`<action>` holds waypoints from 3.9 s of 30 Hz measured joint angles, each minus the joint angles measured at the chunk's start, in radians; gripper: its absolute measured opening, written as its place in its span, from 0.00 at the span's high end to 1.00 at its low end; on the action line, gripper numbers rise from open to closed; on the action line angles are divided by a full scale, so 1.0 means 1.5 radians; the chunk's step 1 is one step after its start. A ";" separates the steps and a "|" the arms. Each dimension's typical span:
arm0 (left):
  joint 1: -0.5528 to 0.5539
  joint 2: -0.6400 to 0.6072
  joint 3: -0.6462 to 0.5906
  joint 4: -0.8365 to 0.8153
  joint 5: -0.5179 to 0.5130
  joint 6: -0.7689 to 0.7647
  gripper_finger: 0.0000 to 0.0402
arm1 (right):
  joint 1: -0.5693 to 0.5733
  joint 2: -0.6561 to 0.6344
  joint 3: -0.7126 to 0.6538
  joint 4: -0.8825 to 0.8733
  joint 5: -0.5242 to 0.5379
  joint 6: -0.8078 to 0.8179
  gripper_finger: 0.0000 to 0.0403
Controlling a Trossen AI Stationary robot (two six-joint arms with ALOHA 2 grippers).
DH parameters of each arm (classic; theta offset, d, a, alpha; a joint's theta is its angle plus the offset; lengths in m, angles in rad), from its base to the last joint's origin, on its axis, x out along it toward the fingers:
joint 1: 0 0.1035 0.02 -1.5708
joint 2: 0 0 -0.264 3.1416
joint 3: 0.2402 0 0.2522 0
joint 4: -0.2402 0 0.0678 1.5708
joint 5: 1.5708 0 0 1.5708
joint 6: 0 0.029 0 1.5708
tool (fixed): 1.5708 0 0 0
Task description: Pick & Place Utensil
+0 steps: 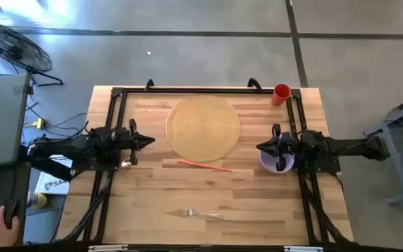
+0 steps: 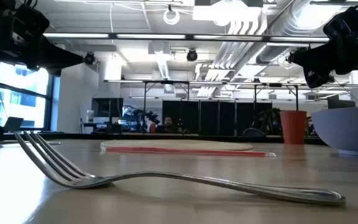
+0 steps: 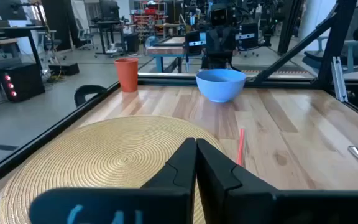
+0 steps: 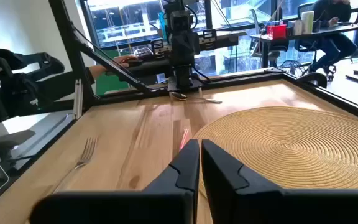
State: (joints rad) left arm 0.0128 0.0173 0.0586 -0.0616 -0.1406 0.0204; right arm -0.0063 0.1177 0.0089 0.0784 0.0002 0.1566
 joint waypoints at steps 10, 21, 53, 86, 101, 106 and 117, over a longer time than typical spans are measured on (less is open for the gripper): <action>0.000 0.000 0.000 0.000 0.000 0.000 0.98 | 0.000 0.000 0.000 0.000 0.000 0.000 0.97; 0.000 0.000 0.000 0.000 0.000 0.000 0.98 | 0.000 0.000 0.000 0.000 0.000 0.000 0.97; 0.000 0.000 0.000 0.000 0.000 0.000 0.98 | 0.000 0.000 0.000 0.000 -0.022 0.000 0.97; 0.000 0.000 0.000 0.000 -0.001 0.000 0.98 | 0.244 0.483 0.379 -0.240 0.301 0.308 1.00; 0.000 0.000 0.000 0.000 -0.002 0.000 0.98 | 0.276 0.871 0.812 -0.858 0.130 0.627 0.96; 0.000 0.000 0.000 0.000 -0.002 0.000 0.98 | 0.270 0.917 0.833 -0.885 0.085 0.636 0.83; 0.000 0.000 0.000 0.000 -0.002 0.000 0.98 | 0.208 0.886 0.728 -0.865 0.097 0.757 0.58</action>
State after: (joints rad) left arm 0.0126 0.0170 0.0586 -0.0620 -0.1429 0.0204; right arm 0.3063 1.4461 1.1008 -1.2188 0.1458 1.2917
